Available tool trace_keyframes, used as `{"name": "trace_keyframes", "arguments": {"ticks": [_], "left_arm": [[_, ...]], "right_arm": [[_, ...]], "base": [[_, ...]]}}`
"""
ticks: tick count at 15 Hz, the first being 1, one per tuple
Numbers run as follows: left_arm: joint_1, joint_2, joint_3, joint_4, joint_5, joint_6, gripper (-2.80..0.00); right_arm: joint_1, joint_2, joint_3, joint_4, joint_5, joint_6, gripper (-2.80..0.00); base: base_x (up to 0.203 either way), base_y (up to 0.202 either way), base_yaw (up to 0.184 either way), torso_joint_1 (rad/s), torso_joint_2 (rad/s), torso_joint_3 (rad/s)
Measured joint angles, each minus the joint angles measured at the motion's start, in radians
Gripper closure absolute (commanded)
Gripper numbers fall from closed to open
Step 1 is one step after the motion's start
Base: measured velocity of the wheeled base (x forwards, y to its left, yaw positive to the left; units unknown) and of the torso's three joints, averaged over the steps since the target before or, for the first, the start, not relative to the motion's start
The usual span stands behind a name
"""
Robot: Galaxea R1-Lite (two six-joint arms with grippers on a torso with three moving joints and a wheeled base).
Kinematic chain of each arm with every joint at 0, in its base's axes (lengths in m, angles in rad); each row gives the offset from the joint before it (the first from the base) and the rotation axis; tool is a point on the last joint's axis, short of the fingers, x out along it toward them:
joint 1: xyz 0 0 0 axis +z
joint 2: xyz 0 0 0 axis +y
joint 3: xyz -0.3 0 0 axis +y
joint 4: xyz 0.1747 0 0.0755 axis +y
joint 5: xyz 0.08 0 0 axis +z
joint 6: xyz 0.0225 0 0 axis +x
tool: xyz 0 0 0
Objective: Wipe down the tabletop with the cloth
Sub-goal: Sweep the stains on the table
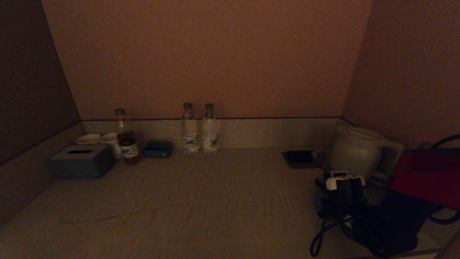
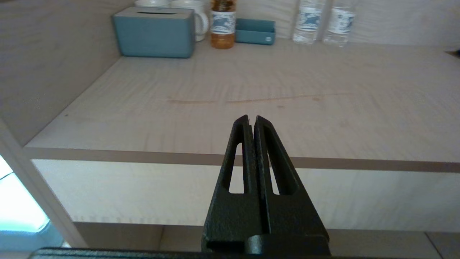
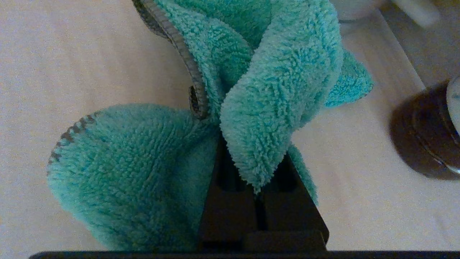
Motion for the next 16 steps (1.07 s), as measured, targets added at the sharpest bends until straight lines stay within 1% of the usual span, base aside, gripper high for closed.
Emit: {"name": "trace_keyframes", "arguments": {"ticks": [3,5,8,9,12,13,16], "left_arm": [[0.000,0.000,0.000,0.000,0.000,0.000,0.00],[0.000,0.000,0.000,0.000,-0.001,0.000,0.00],[0.000,0.000,-0.001,0.001,-0.001,0.000,0.00],[0.000,0.000,-0.001,0.001,-0.001,0.000,0.00],[0.000,0.000,0.000,0.001,-0.001,0.000,0.00],[0.000,0.000,0.000,-0.001,-0.001,0.000,0.00],[0.001,0.000,0.000,0.000,-0.001,0.000,0.00]], "right_arm": [[-0.004,0.003,0.047,-0.068,0.001,0.023,0.00],[0.061,0.027,0.023,-0.103,-0.006,0.022,0.00],[0.205,0.086,-0.102,-0.141,0.002,0.015,0.00],[0.238,0.104,-0.133,-0.147,0.001,0.012,0.00],[0.275,0.133,-0.172,-0.149,-0.002,0.010,0.00],[0.304,0.146,-0.214,-0.140,-0.003,0.010,0.00],[0.405,0.191,-0.423,-0.096,-0.002,0.010,0.00]], "base": [[0.000,0.000,0.000,0.000,0.00,0.000],[0.000,0.000,0.000,0.000,0.00,0.000],[0.000,0.000,0.000,0.000,0.00,0.000],[0.000,0.000,0.000,0.000,0.00,0.000],[0.000,0.000,0.000,0.000,0.00,0.000],[0.000,0.000,0.000,0.000,0.00,0.000],[0.000,0.000,0.000,0.000,0.00,0.000]]}}
